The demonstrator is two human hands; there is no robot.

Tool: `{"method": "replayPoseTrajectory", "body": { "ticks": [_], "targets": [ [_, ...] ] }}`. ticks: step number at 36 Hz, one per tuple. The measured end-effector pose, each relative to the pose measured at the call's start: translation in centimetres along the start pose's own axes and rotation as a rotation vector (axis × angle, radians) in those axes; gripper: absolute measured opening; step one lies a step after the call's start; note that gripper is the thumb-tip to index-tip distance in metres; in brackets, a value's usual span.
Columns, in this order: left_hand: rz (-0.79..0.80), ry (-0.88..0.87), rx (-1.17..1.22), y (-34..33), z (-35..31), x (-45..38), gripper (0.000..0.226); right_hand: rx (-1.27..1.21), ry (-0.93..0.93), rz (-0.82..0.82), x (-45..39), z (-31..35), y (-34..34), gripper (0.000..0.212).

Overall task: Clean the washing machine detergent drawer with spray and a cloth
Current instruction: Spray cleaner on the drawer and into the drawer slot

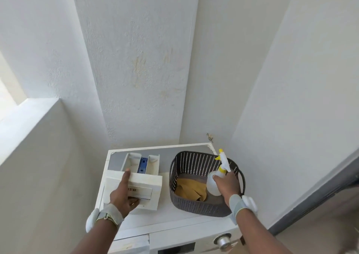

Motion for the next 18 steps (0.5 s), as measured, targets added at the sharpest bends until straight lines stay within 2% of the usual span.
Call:
{"method": "replayPoseTrajectory", "body": {
  "ticks": [4,7,12,14,18],
  "targets": [
    [0.078,0.014,-0.049,0.0,0.3,0.1,0.1,-0.019,0.057,-0.011,-0.6,0.2,0.5,0.045],
    [0.121,-0.002,-0.055,0.7,0.5,0.0,0.1,-0.002,0.119,0.018,-1.1,0.3,0.4,0.033],
    [0.195,-0.008,0.036,1.0,0.3,1.0,0.08,-0.018,0.218,0.156,-2.7,0.7,-1.1,0.056],
    [0.21,-0.01,0.095,1.0,0.5,0.8,0.078,-0.06,0.214,0.099,-2.9,0.9,-1.7,0.054],
    [0.219,0.004,0.228,1.2,1.1,0.8,0.086,-0.073,0.217,-0.045,-2.9,1.2,-1.8,0.037]
  ]
}}
Point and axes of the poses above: each hand's wrist, its own x-axis away from the middle knuckle, its own y-axis out of the back of the hand, z = x × y, the point moved 2 cm from there along -x, towards the middle knuckle, and after that the axes turned 9 degrees about x, right-handed, at the moved point
